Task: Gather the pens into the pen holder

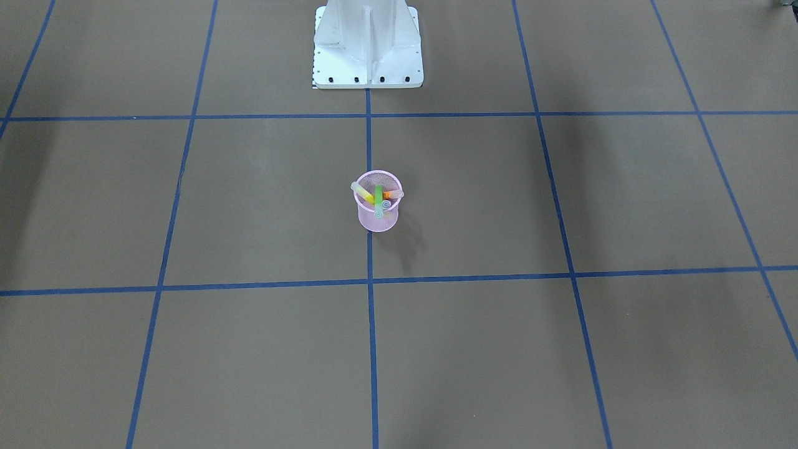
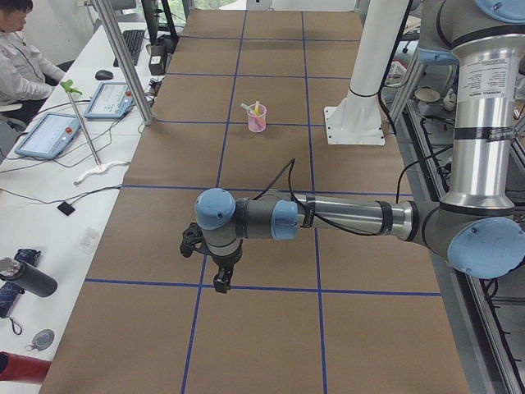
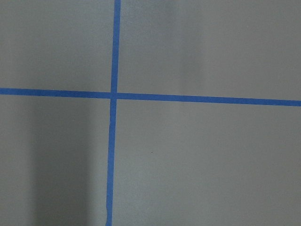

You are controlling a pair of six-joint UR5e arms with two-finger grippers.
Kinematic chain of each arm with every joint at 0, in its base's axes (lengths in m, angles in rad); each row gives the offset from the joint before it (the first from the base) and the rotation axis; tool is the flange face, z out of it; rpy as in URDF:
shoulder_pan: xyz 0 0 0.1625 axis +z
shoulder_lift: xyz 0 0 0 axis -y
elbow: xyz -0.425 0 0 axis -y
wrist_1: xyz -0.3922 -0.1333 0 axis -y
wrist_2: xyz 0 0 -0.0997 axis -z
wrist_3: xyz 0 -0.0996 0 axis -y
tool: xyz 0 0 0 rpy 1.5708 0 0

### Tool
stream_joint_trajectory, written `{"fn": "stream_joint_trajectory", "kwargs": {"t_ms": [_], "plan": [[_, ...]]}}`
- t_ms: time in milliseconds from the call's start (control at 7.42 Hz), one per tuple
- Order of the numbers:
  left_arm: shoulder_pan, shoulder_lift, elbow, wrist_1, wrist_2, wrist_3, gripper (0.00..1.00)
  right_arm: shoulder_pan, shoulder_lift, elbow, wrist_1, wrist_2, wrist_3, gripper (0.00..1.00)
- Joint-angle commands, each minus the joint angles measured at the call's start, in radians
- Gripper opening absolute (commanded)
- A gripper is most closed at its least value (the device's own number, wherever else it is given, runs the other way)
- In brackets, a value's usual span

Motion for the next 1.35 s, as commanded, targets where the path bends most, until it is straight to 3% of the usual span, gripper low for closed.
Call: {"fn": "stream_joint_trajectory", "kwargs": {"t_ms": [0, 1212], "plan": [[0.000, 0.001, -0.003, 0.000, 0.000, 0.000, 1.00, 0.000, -0.002, 0.001, 0.000, 0.001, 0.000, 1.00], [0.001, 0.025, -0.003, 0.000, 0.000, -0.001, 1.00, 0.000, -0.002, 0.003, 0.003, -0.001, 0.003, 1.00]]}}
